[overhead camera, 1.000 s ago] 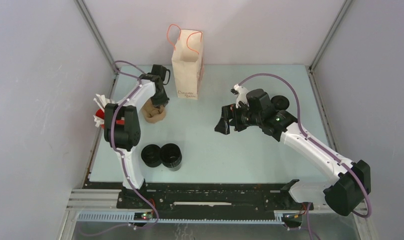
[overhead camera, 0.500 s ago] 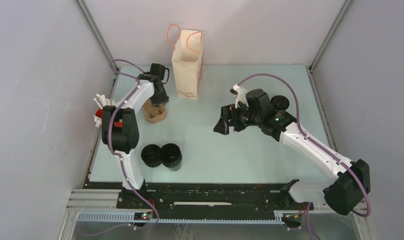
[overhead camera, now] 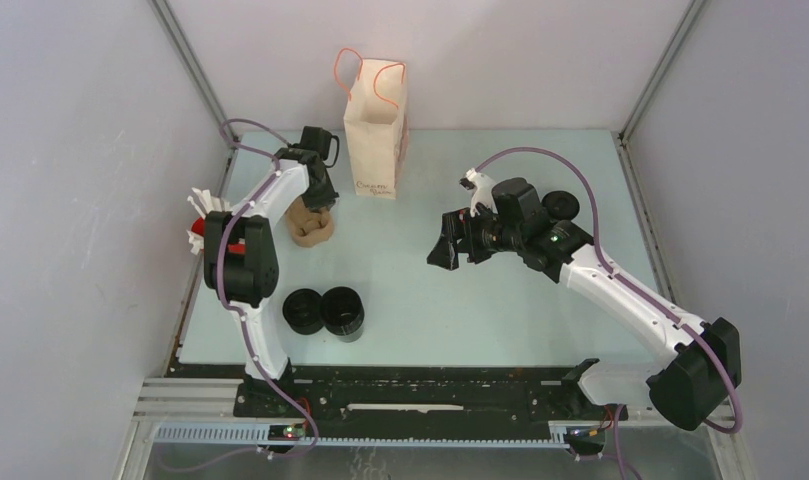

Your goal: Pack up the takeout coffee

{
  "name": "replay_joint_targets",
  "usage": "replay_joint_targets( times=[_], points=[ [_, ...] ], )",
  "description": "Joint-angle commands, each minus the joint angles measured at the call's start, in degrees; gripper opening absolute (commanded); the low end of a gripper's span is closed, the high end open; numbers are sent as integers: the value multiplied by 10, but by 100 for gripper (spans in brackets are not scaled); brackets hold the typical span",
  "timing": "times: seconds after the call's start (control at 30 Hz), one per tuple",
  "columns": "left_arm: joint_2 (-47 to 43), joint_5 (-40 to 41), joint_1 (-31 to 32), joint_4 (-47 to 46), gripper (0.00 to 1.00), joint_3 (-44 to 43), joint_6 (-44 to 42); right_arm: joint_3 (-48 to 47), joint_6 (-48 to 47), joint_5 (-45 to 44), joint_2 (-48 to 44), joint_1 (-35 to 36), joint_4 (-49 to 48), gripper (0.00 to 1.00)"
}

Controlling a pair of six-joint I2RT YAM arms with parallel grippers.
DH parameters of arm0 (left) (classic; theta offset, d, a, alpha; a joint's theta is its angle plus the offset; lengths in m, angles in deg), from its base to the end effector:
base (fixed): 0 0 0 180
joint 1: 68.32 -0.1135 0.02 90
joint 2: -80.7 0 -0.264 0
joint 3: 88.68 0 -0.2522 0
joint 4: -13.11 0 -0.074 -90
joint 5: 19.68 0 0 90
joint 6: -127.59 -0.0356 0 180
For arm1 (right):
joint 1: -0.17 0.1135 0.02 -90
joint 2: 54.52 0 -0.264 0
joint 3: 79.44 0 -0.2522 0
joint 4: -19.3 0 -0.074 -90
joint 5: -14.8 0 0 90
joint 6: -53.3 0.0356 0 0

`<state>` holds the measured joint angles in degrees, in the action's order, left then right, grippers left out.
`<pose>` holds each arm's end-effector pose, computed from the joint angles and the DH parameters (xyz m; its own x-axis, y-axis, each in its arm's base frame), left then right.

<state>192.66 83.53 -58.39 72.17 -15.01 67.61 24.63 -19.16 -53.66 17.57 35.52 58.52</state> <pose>0.4113 -0.0638 0.2354 -0.8069 -0.3532 -0.4735 -0.3835 0.9229 -0.0350 0.2190 0.1714 0.3196 -0.6861 -0.1430 -0.7134 -0.6036 0.6592 0.4484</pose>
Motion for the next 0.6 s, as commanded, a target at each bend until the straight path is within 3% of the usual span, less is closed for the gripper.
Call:
replay_joint_targets(
  times=[0.0, 0.17, 0.57],
  points=[
    [-36, 5, -2, -2, 16, 2, 3, 3, 9, 3, -1, 2, -16, 97],
    [-61, 14, -2, 22, 0, -6, 0, 2, 9, 3, 0, 2, -16, 97],
    [-67, 18, -2, 79, 0, -49, -28, 2, 9, 3, 2, 2, -16, 97]
  ],
)
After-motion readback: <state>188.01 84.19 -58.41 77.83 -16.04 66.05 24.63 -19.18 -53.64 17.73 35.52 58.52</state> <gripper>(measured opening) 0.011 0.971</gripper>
